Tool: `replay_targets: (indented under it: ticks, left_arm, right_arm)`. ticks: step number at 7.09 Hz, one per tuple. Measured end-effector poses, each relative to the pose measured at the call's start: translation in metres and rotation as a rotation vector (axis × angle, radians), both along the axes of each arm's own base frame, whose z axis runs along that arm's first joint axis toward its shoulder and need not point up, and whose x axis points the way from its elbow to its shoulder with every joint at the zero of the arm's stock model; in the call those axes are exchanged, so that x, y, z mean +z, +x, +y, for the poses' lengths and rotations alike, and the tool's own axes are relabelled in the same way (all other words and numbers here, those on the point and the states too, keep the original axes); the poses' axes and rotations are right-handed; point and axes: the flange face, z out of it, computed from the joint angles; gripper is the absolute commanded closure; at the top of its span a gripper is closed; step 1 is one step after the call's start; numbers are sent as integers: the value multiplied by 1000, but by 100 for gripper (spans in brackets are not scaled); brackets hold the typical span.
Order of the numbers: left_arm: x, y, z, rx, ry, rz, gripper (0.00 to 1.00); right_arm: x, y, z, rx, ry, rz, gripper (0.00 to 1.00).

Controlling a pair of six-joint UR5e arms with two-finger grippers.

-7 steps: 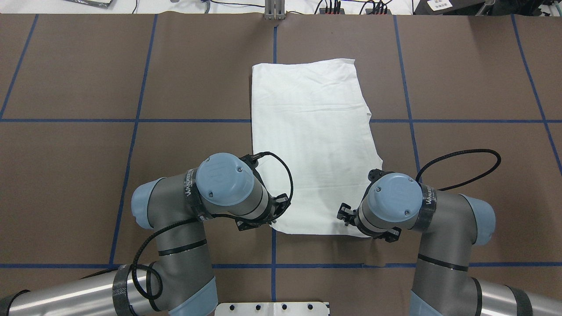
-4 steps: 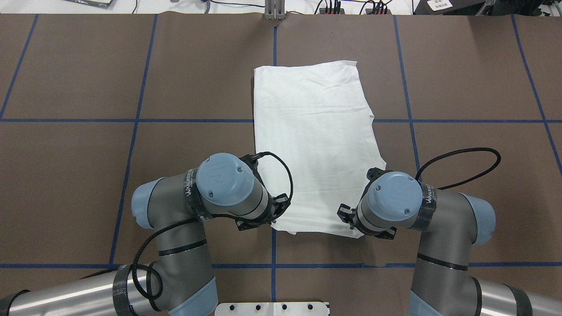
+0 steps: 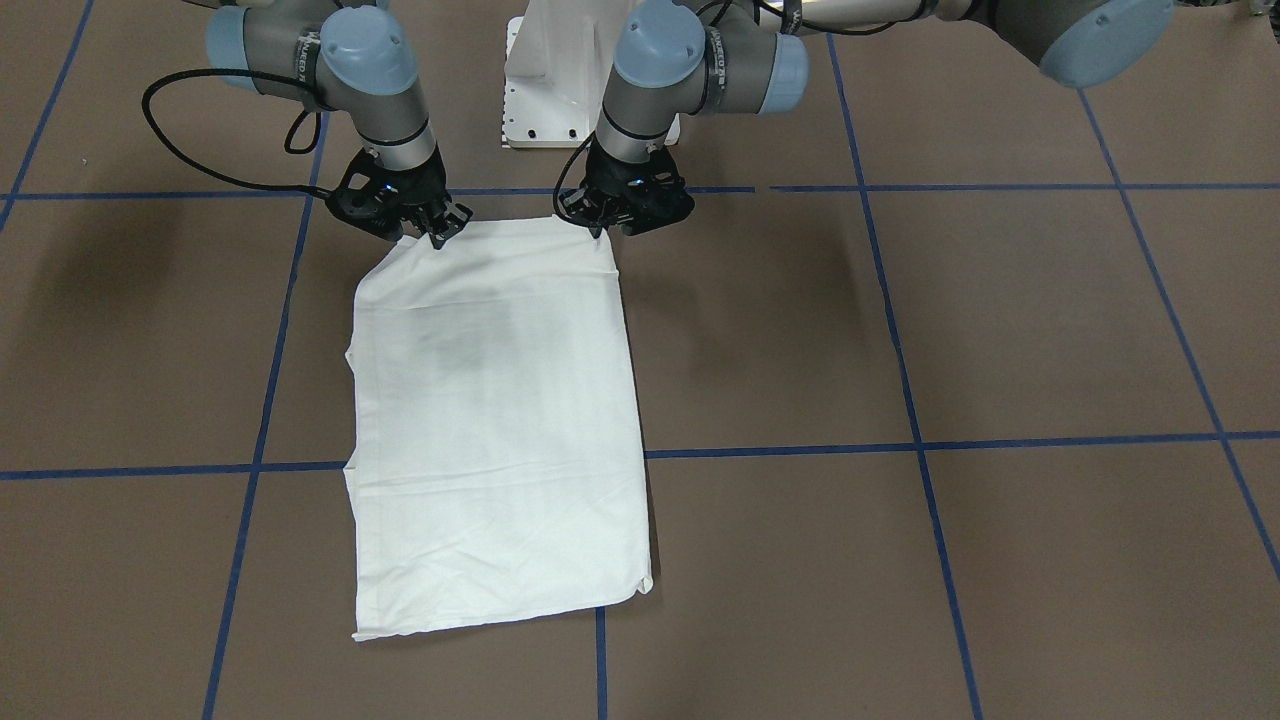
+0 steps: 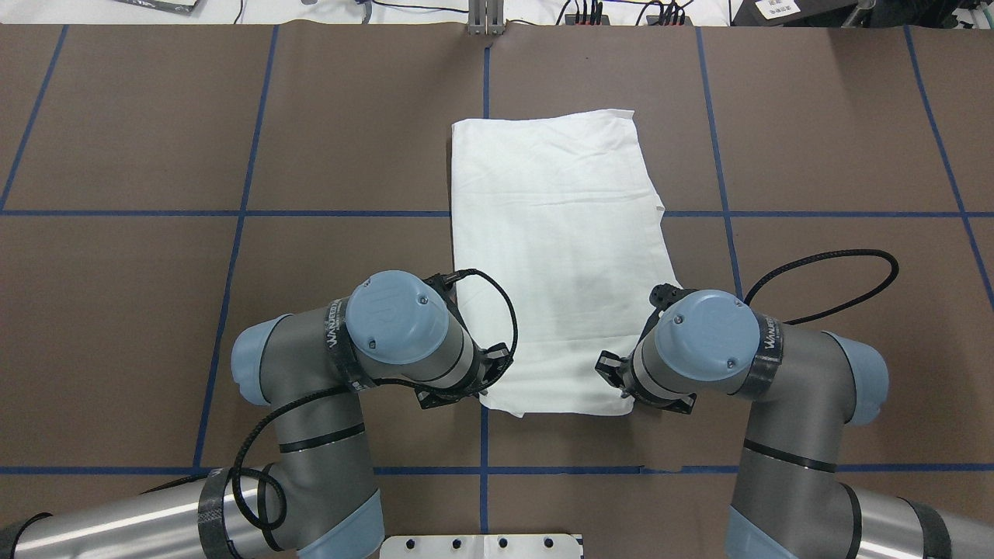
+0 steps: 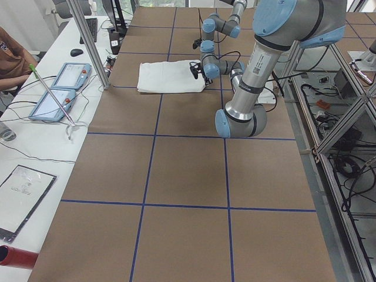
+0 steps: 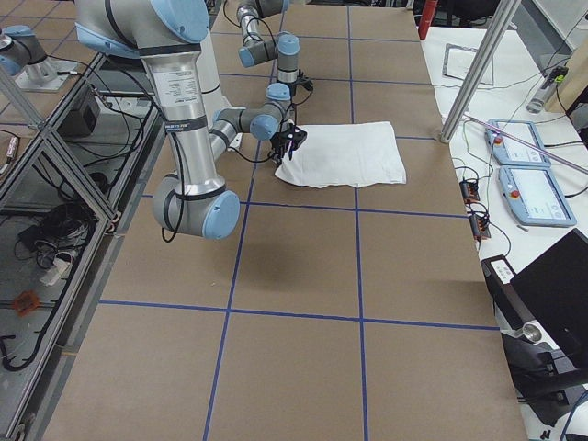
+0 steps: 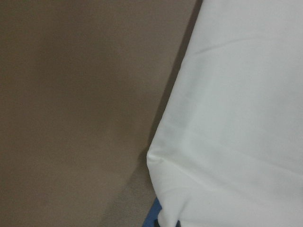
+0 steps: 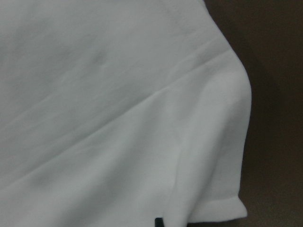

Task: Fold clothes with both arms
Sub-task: 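Grasp the shirt's nearest edge with both grippers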

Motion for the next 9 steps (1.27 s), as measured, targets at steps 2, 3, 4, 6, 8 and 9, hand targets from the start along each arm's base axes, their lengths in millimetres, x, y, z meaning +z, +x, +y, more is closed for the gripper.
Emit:
replay_targets:
  ticks: [2,3,4,6,8,9]
  left_arm:
    - [-4,-12,5,2,1,7,100]
    - [-7,-31,15,7,3,12,100]
    - [-13,-53,30,19,3,14,100]
    - [-26,-77,65,66,-16,6,100]
    - [-38,-93,95,120,-37,-10,100]
    - [-45,-107,103,130,-41,-17,100]
  right_arm:
    - [-16,6,2,6,2,-34,100]
    - [-26,9,5,-1,2,-57,100]
    - [-39,14,12,-22,-3,-90,100]
    - [-74,27,44,-108,-22,-183,100]
    - [-97,37,75,-202,-56,-251,100]
    - [-101,39,79,-216,-66,-261,100]
